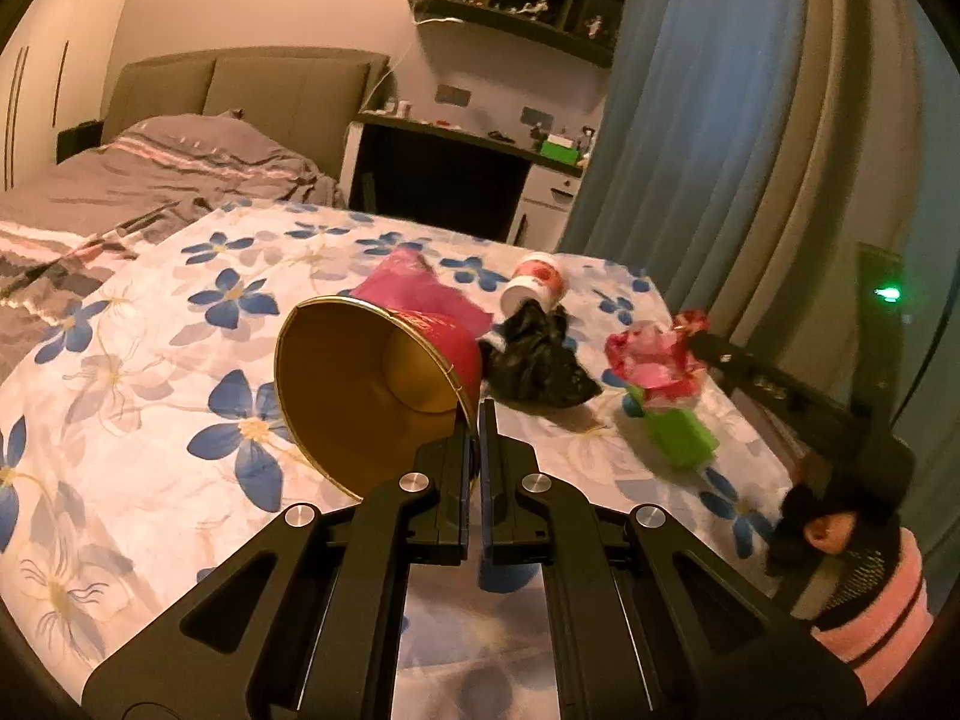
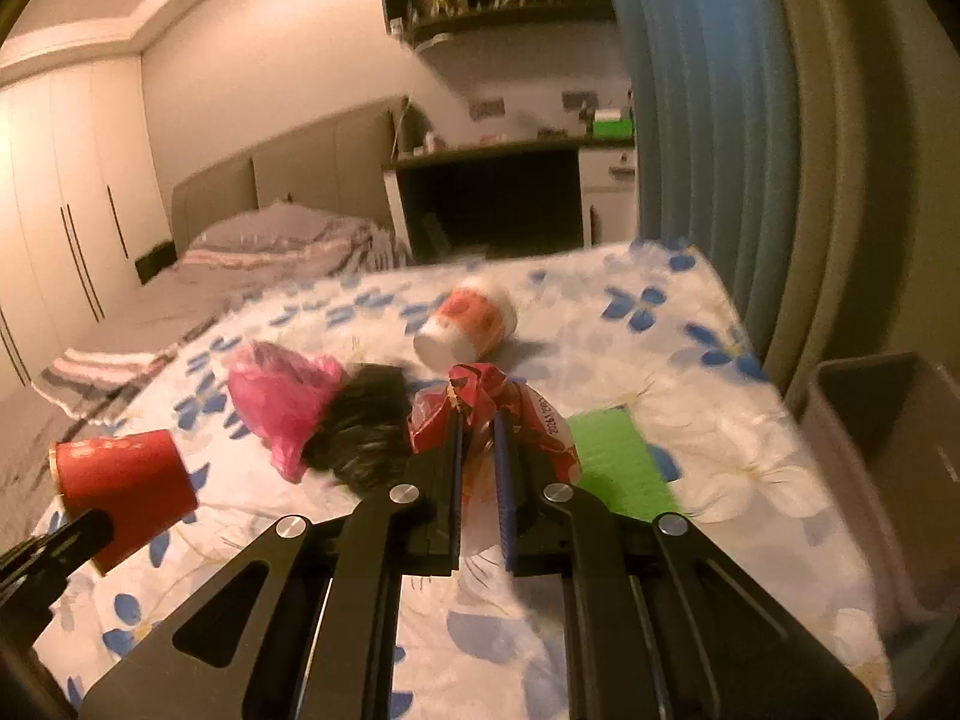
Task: Collect trash
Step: 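Grasp the crumpled red-and-white wrapper with the right tool while the left tool holds the cup, then carry the cup and wrapper over the bin and open both tools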
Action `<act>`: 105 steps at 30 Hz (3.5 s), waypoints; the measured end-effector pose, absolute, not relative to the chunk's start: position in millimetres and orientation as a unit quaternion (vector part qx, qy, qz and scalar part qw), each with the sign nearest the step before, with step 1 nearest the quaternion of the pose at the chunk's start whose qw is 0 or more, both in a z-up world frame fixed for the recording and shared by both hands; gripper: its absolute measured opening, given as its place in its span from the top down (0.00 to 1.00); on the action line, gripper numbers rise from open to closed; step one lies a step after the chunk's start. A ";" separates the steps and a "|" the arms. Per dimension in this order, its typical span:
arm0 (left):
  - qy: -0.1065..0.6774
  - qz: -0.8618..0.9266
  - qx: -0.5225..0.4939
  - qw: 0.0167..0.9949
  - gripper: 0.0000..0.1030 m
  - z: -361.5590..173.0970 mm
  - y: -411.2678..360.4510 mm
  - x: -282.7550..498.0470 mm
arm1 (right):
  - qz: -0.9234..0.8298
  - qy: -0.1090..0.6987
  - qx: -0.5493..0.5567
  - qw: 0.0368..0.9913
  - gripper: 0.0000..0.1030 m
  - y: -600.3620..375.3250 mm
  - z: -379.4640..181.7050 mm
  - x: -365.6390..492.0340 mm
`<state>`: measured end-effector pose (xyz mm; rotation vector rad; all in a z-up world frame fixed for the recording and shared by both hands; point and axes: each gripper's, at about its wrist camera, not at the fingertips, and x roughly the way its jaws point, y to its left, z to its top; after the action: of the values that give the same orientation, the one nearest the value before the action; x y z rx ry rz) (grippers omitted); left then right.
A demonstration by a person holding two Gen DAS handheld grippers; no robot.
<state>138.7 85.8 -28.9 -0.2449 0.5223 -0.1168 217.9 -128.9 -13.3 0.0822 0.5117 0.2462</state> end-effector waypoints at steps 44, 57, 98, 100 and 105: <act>0.235 -0.156 -0.046 0.958 0.99 0.8 -62.3 124.7 | 0.057 0.171 0.086 0.980 0.90 -261.5 14.5 104.5; 0.206 -0.254 -0.014 0.945 0.98 18.8 -163.3 147.5 | -0.026 0.148 0.075 0.986 0.90 -321.1 18.1 100.8; 0.267 -0.389 0.011 0.882 0.98 -39.1 -312.6 228.2 | -0.094 0.161 0.082 0.979 0.90 -389.3 3.8 145.6; 0.271 -0.393 0.010 0.879 0.98 -41.8 -313.1 228.6 | -0.093 0.162 0.083 0.979 0.90 -389.9 3.4 146.3; 0.281 -0.395 0.010 0.875 0.90 -47.6 -308.3 230.6 | -0.090 0.166 0.085 0.978 0.90 -392.1 1.4 147.0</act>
<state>230.6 -308.3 -47.6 0.0211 0.5868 -0.8249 147.0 -392.1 1.4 0.1706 0.3335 -0.1817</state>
